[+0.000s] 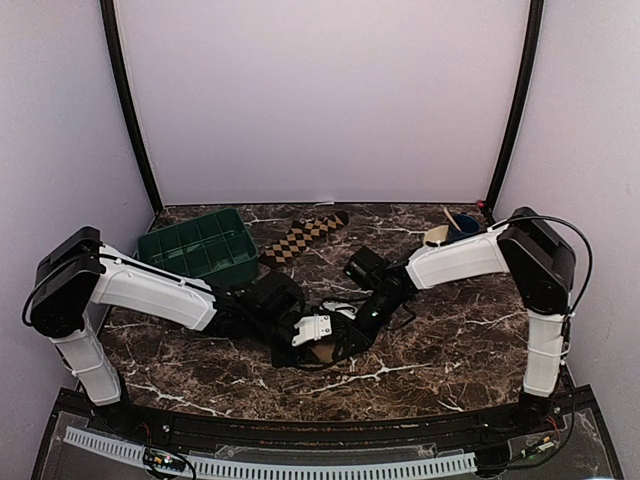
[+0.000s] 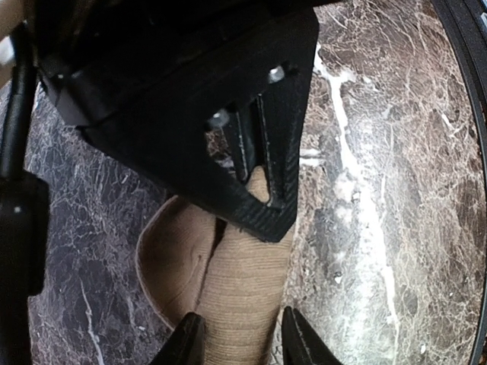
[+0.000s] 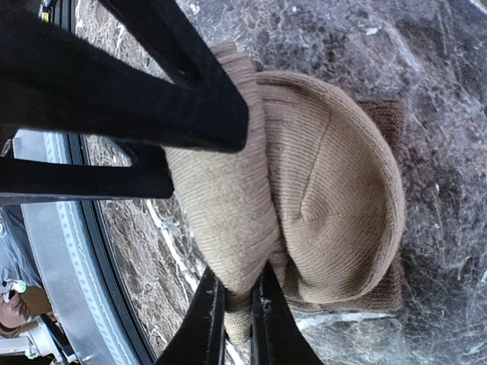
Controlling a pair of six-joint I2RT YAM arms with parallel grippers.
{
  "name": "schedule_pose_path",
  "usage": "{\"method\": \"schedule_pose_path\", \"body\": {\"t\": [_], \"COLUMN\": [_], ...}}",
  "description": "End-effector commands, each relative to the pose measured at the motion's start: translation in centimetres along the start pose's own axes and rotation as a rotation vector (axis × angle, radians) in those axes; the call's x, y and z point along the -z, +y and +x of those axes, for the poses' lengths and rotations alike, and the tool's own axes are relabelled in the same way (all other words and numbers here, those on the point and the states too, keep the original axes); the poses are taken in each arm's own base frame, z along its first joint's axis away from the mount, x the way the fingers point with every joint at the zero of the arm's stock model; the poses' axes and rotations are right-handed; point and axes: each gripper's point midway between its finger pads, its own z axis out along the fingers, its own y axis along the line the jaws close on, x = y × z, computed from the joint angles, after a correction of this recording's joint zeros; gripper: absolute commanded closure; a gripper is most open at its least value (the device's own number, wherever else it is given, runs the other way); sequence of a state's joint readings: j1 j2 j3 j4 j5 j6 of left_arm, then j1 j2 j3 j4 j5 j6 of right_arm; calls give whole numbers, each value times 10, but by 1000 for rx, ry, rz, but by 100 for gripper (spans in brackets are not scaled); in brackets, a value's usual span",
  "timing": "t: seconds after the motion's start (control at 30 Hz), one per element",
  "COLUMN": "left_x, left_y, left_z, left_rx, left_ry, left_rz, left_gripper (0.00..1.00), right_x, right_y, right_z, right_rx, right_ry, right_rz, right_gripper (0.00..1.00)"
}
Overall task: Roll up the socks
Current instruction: Roll the sock at the center of the board.
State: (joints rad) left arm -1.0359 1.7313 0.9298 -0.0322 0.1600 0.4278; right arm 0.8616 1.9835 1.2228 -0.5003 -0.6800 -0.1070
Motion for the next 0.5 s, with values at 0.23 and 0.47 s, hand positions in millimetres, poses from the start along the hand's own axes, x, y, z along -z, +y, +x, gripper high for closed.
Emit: {"method": "schedule_pose_path", "body": {"t": [0.23, 0.47], "left_x": [-9, -12], "left_y": [-8, -8], "left_z": [2, 5], "left_rx": [-25, -21], "left_ry": [34, 48], "left_rz": [43, 49], "left_gripper": [69, 81], "right_x": [-2, -1], "right_y": [-3, -2], "right_z": [2, 2], "right_rx": [-15, -17], "right_ry": [23, 23], "right_rz": [-28, -36], "right_gripper": [100, 100]}}
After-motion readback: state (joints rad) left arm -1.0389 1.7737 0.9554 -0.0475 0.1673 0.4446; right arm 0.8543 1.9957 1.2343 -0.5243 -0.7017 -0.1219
